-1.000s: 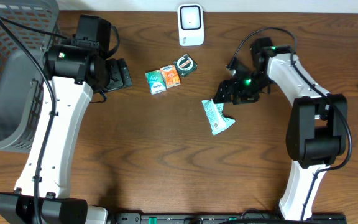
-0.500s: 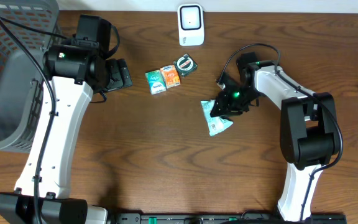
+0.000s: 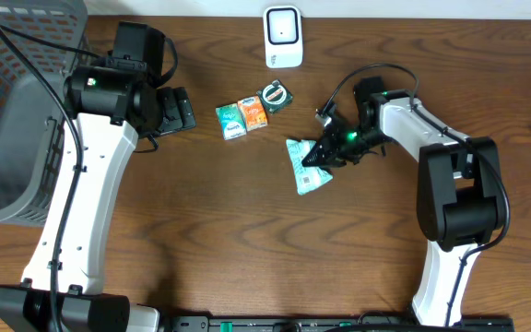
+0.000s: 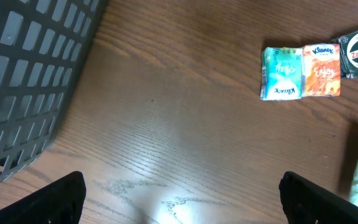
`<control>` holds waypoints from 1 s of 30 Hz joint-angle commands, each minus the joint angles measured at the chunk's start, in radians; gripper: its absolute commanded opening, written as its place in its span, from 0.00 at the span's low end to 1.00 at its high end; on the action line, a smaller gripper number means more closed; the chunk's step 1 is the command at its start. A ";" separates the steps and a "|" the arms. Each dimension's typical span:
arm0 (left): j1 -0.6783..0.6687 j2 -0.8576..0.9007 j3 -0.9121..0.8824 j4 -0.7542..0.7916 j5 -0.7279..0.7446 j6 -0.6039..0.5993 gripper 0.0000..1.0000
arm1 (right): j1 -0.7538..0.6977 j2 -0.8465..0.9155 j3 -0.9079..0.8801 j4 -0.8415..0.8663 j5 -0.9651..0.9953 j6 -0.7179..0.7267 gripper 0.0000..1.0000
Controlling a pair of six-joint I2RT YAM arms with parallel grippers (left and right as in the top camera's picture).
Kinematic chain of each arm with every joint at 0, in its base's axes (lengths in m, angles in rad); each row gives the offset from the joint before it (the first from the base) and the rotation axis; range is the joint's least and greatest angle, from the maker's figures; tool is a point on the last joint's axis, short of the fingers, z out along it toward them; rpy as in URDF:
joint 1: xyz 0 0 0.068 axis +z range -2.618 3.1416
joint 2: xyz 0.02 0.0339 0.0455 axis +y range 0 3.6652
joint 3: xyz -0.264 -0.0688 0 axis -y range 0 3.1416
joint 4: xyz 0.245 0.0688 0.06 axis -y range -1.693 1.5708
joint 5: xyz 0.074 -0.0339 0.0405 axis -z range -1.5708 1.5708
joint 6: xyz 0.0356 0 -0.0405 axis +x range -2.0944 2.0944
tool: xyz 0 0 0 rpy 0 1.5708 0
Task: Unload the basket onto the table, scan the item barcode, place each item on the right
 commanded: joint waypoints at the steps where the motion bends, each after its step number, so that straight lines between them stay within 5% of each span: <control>1: 0.003 -0.006 0.009 -0.003 -0.013 0.010 0.98 | -0.022 -0.016 0.055 0.003 -0.144 -0.027 0.01; 16: 0.003 -0.006 0.009 -0.003 -0.013 0.010 0.98 | -0.065 -0.366 0.056 0.014 -0.062 0.002 0.01; 30: 0.003 -0.006 0.009 -0.003 -0.013 0.010 0.98 | -0.065 -0.403 0.056 0.015 -0.062 0.019 0.01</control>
